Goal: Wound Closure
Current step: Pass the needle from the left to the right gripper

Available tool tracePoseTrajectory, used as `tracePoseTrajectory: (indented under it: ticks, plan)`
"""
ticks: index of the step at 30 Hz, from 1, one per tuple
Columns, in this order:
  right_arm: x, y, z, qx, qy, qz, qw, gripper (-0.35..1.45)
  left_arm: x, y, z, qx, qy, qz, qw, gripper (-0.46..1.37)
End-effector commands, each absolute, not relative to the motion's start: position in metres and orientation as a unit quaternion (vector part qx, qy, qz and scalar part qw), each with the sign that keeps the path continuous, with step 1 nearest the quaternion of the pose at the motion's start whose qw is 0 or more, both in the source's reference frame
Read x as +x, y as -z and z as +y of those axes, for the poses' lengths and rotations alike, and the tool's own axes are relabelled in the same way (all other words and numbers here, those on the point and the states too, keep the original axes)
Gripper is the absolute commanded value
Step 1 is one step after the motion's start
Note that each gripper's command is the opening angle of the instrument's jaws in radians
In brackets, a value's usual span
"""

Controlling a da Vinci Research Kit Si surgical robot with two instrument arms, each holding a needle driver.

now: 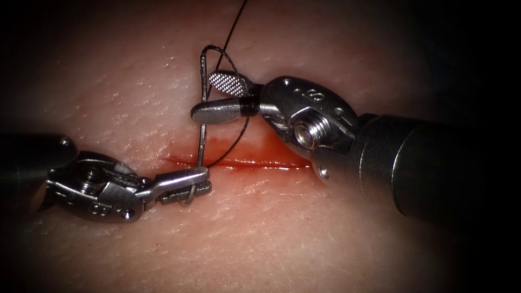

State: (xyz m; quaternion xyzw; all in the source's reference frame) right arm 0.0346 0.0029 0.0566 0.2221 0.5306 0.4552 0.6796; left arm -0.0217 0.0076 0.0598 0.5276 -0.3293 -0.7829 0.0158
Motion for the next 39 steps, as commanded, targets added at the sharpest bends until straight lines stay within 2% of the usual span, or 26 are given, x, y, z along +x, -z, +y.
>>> tracePoseTrajectory:
  ticks: [1,13,39]
  plan:
    - [0.0346,-0.0566,0.0029,0.223,-0.454,0.532,0.679,0.97,-0.0217,-0.0598,0.0076,0.527,0.784,-0.326,0.018,-0.35]
    - [0.0339,-0.0567,0.0037,0.219,-0.459,0.535,0.675,1.06,-0.0216,-0.0598,0.0075,0.530,0.783,-0.324,0.016,-0.35]
    - [0.0291,-0.0552,0.0039,0.198,-0.462,0.534,0.680,1.11,-0.0215,-0.0599,0.0076,0.532,0.783,-0.322,0.014,-0.35]
